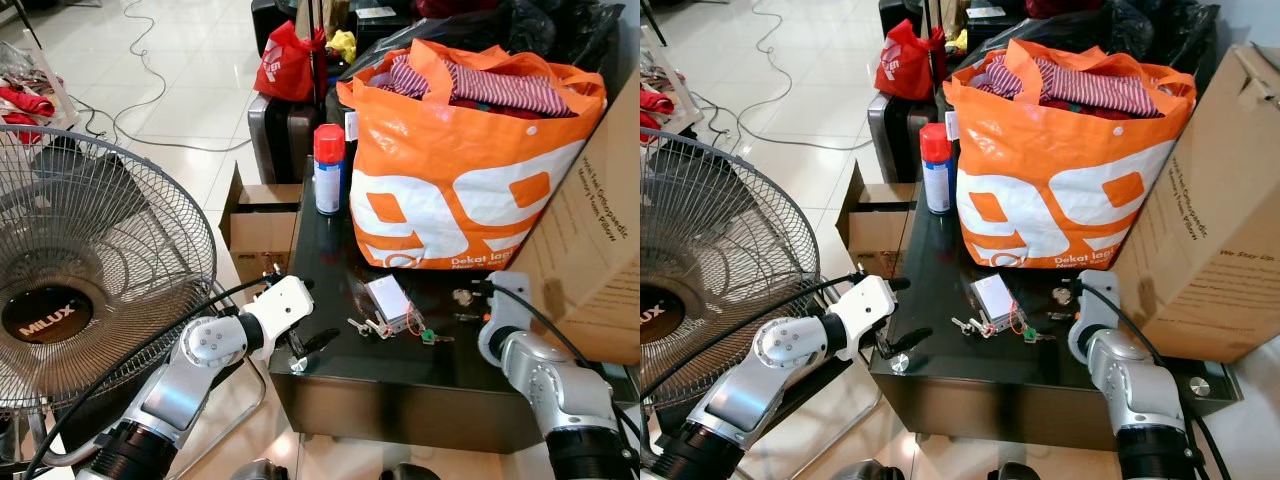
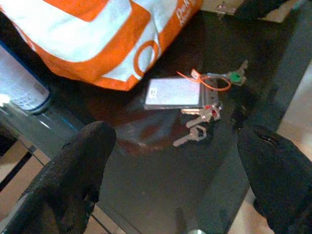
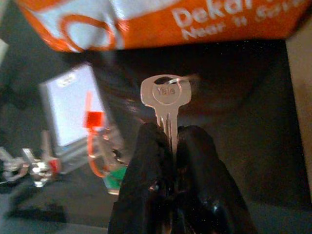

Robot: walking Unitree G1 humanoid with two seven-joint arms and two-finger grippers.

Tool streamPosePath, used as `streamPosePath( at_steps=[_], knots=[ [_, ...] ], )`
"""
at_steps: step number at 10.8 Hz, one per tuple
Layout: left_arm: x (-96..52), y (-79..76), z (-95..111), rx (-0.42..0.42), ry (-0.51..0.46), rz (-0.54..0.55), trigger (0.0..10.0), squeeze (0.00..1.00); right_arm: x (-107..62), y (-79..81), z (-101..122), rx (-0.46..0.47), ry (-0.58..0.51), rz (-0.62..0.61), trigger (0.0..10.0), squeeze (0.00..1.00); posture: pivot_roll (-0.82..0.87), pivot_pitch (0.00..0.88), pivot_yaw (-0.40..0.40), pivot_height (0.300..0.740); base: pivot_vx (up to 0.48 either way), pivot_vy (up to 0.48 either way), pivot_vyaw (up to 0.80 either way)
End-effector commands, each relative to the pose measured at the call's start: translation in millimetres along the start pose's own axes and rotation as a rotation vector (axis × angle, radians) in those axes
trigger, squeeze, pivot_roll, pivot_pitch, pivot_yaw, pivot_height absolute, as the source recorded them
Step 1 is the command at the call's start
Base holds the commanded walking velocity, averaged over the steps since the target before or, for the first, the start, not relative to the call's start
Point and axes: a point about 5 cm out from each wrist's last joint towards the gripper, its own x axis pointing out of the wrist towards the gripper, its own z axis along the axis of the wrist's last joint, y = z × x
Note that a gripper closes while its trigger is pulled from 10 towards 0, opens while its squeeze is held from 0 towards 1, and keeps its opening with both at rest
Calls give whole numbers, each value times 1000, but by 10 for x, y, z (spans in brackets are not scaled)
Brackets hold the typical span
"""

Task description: Hang keys on a hook

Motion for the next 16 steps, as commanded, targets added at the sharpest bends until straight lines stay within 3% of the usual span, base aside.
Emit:
streamPosePath(
  at_steps=[1,4,6,7,8,10,13,16],
  knots=[
    [-33,38,-34,0,10,34,10000,0,-33,57,29,-4,-36,31,0,0,-115,0,56,740,0,0,0],
    [-90,128,-23,-44,-5,151,10000,0,-204,211,71,-24,-202,140,0,0,-113,0,59,740,0,0,0],
    [-190,228,28,-81,-18,297,10000,0,-421,327,176,-58,-355,169,0,0,-106,0,51,740,0,0,0],
    [-219,263,50,-81,-17,334,10000,0,-454,331,162,-82,-362,147,941,0,-103,0,47,740,0,0,0],
    [-256,345,116,-145,-60,415,10000,0,-487,329,146,-120,-367,113,10000,0,-99,0,44,740,0,0,0],
    [-250,337,137,-202,-81,456,10000,0,-555,340,193,-127,-395,75,10000,0,-110,0,42,740,-289,0,0],
    [-216,223,147,-189,-66,440,10000,0,-641,303,295,-120,-443,34,10000,0,-130,0,45,740,-316,0,0],
    [-164,208,170,-193,-70,439,10000,0,-698,278,322,-158,-446,-2,10000,0,-155,0,50,740,-314,0,0]
  ],
)
